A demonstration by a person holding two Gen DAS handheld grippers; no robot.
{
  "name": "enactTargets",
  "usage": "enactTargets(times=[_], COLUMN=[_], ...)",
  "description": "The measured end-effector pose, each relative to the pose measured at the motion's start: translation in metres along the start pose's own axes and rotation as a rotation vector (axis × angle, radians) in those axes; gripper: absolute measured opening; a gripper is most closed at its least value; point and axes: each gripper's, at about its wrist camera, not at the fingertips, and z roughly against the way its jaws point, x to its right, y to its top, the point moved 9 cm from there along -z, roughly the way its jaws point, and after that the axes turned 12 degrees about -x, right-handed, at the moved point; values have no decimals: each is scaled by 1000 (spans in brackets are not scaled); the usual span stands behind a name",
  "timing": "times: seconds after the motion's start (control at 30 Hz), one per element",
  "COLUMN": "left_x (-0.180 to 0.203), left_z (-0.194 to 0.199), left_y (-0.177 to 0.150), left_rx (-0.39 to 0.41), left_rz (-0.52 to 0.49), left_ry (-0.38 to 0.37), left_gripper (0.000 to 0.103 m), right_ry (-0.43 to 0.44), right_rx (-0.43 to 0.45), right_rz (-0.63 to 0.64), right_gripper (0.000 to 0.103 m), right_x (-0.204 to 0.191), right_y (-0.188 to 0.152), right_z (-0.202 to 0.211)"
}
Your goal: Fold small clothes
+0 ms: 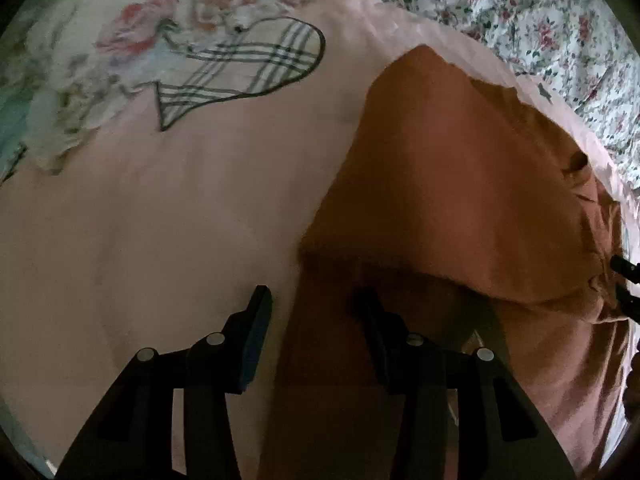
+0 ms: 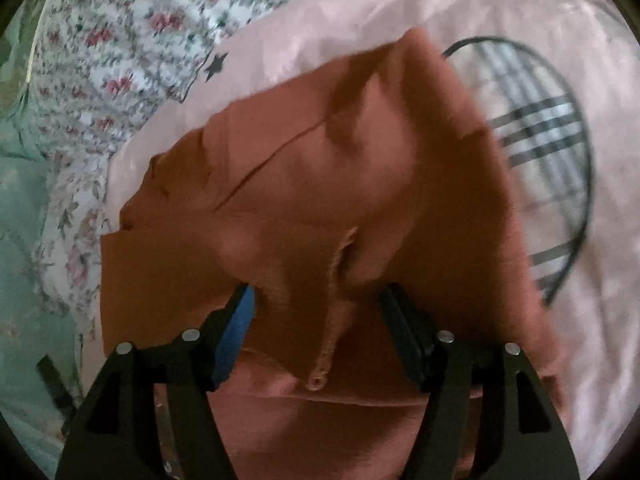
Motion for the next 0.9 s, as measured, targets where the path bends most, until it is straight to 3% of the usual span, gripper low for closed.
enactTargets(times=[0.03, 0.07, 0.1, 0.17, 0.2, 0.23, 0.33, 0.47, 0.57, 0.63, 0.67, 0.73, 0.77, 0.83, 0.87, 0.9], left_x=[3, 8, 12, 15, 15, 17, 16, 18, 19, 18, 16, 17, 16, 17, 17, 16], left_z=[-3, -5, -6, -6, -5, -3, 6, -4, -4, -3, -2, -2, -2, -2, -3, -3], left_y=[4, 12, 17, 29, 32, 35, 36, 18, 17, 19, 17, 14, 14, 12, 10, 9], left_rx=[4, 15, 23, 33, 35, 37, 71, 53, 57, 52, 53, 56, 59, 67, 70, 74], left_rz=[-9, -24, -29, -22, -16, -7, 18, 11, 5, 11, 9, -10, -14, -16, -12, -1], left_ry=[8, 26, 38, 61, 61, 61, 69, 77, 76, 57, 52, 58, 61, 64, 61, 55], left_gripper=[47, 47, 47, 39, 25, 20, 18, 18, 18, 18, 18, 18, 19, 20, 20, 20], right_ry=[13, 13, 30, 86, 113, 127, 66, -35, -90, -122, -165, -339, -345, -227, -153, -67], right_rx=[-20, -26, -10, 46, 86, 126, 185, 106, 0, 6, 11, 79, 122, 152, 127, 87], right_rz=[17, 26, 32, 49, 62, 76, 79, -6, -34, -54, -47, -7, 22, 128, 182, 235], right_gripper=[32, 9, 5, 5, 5, 5, 4, 4, 4, 4, 5, 10, 13, 42, 67, 77], right_x=[-7, -12, -18, -29, -34, -36, -16, 41, 61, 63, 62, 51, 39, -6, -30, -58], right_y=[0, 1, 4, 11, 15, 18, 24, 16, 6, 3, 4, 6, 8, 13, 16, 19], right_z=[-3, -2, 5, 28, 45, 64, 91, 65, 31, 30, 34, 56, 67, 73, 67, 57])
